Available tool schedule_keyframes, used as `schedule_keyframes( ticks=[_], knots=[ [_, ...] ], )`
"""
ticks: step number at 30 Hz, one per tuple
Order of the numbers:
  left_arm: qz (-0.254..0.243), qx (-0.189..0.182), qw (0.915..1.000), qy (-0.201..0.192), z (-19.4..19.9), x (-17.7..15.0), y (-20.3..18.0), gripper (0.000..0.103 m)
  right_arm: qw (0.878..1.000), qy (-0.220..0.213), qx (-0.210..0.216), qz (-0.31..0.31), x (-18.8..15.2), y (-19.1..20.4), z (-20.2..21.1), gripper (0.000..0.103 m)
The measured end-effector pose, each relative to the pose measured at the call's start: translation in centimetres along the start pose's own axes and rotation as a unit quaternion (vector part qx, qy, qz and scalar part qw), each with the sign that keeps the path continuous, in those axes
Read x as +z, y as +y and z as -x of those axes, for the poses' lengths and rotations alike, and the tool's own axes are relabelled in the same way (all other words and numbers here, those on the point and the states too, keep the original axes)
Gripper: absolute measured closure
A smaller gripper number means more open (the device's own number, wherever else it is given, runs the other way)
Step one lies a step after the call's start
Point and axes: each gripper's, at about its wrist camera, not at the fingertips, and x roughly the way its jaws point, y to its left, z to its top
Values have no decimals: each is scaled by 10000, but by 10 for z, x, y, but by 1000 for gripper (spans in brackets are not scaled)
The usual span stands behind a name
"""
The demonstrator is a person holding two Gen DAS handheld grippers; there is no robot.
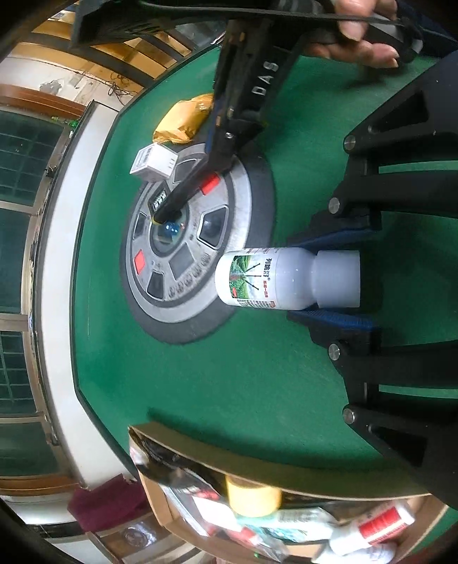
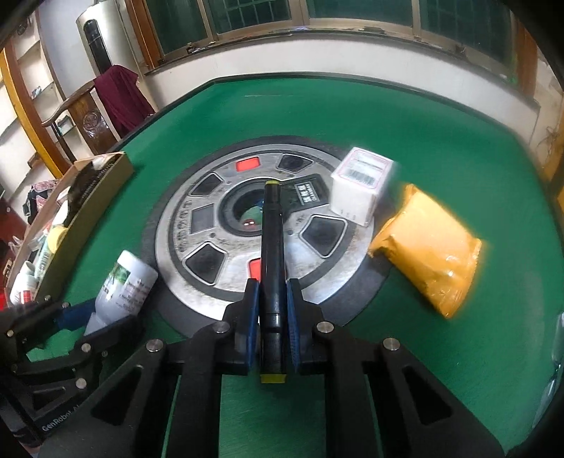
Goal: Organize objects
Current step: 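Lift the white bottle in the left gripper while the right lifts the black marker toward the tray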
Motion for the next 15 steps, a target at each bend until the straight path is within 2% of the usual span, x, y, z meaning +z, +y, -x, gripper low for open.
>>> schedule_keyframes(
  ticks=[4, 9, 11, 15],
  knots=[
    [-14, 35, 10000, 9, 7, -10, 5, 74, 9999, 37, 81, 55, -2, 14, 2, 91],
    [40, 46, 10000, -8, 11, -17, 13, 74, 9990, 340, 81, 272, -13, 33, -2, 91],
    [44, 67, 10000, -30, 11, -17, 14, 74, 9989, 290, -87, 361, -14, 40, -4, 91],
    [-46, 171, 9998, -105, 10, -19, 10, 74, 9993, 187, -81, 321, -15, 40, -6, 90]
  ],
)
